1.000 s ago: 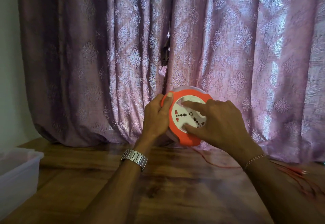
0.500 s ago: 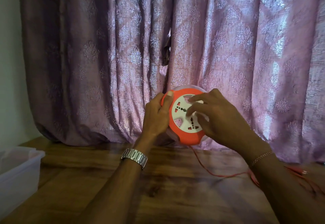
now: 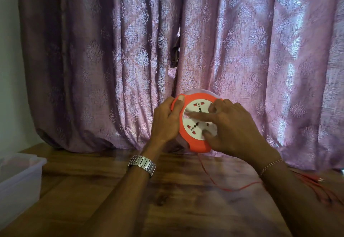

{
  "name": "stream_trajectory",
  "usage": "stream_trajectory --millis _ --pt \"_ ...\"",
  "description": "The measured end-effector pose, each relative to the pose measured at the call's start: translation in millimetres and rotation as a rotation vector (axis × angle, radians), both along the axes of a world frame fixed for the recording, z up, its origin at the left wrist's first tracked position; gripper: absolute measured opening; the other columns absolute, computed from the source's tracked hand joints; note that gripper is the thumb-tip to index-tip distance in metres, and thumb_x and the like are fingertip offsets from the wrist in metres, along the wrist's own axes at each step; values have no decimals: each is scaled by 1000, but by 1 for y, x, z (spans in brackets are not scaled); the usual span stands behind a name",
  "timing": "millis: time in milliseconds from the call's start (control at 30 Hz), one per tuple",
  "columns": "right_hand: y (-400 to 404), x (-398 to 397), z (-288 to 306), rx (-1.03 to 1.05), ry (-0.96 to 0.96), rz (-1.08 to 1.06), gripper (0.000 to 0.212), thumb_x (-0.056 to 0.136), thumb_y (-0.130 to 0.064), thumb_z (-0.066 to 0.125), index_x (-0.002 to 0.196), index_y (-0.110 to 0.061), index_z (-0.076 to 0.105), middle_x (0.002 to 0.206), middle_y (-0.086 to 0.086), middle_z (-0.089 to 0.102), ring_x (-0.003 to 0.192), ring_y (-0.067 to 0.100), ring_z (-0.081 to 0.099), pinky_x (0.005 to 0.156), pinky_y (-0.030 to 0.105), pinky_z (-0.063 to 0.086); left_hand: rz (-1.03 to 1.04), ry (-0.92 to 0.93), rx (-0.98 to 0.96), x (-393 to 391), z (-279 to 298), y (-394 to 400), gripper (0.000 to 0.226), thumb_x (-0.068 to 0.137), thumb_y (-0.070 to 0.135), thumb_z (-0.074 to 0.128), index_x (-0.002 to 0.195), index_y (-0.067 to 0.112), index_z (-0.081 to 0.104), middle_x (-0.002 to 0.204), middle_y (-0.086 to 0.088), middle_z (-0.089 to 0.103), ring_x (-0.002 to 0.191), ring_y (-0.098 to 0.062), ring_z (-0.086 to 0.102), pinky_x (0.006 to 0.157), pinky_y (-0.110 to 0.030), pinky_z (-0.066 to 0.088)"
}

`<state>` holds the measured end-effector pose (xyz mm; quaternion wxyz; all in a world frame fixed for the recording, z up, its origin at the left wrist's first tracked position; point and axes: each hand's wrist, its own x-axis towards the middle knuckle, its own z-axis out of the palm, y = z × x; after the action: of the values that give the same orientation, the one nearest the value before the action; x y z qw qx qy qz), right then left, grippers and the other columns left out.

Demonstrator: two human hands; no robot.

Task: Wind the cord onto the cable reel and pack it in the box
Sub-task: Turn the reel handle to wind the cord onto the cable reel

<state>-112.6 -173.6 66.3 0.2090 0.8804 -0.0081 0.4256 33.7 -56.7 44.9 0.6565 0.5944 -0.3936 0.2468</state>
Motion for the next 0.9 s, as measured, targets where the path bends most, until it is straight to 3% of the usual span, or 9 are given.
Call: stream_trajectory --millis 100,167,233,333,500,600,700,800,900 --pt "-3 3 -1 59 -128 5 61 69 -75 50 126 -52 52 80 -3 69 75 25 65 65 34 47 -13 11 -1 -1 1 1 60 96 56 46 83 -2 59 75 -21 65 68 -32 57 71 -54 50" --pt "0 5 -2 95 -214 4 64 66 -82 48 119 -49 60 70 -6 72 65 23 67 58 29 47 -15 14 -8 -2 2 0 60 96 56 47 80 -1 57 73 -20 64 66 -25 54 70 -53 49" --pt "3 6 -3 121 -255 9 66 64 -85 46 116 -47 63 66 -8 71 63 24 66 56 28 48 -12 22 -6 -1 2 0 59 95 59 48 76 3 54 69 -14 61 65 -18 52 70 -51 49" --pt "3 6 -2 177 -231 34 69 64 -87 44 117 -47 63 66 -6 71 67 27 66 56 32 50 -16 29 6 -2 1 0 63 91 67 46 74 6 52 68 -9 62 64 -19 53 68 -51 50" --pt "-1 1 1 95 -225 -39 64 67 -87 47 114 -48 64 71 -4 71 68 21 64 52 26 40 -25 19 6 0 -1 -2 66 91 67 45 78 3 55 73 -20 66 74 -40 62 70 -57 51" --pt "-3 -2 5 108 -234 35 47 74 -73 57 109 -43 66 76 -9 66 76 16 56 51 27 40 -29 18 -4 1 0 -2 65 91 66 45 77 3 55 72 -20 64 65 -28 56 68 -56 50" --pt "-9 -3 8 169 -62 226 14 83 -37 66 97 -37 70 103 -11 65 94 12 48 64 38 50 -22 18 -10 2 0 -1 61 92 64 46 75 5 53 68 -15 62 63 -18 50 66 -55 49" --pt "-9 -1 7 180 111 290 44 75 -1 60 96 -38 73 133 -6 56 108 17 45 76 47 52 -22 22 1 3 -1 -1 58 94 60 46 77 5 55 73 -18 66 66 -21 54 68 -55 50" --pt "-2 -1 6 147 197 232 55 73 0 62 101 -46 71 143 -3 46 120 26 43 77 43 54 -12 12 7 4 -1 -2 57 96 58 47 78 4 56 73 -16 64 67 -25 55 69 -52 50"
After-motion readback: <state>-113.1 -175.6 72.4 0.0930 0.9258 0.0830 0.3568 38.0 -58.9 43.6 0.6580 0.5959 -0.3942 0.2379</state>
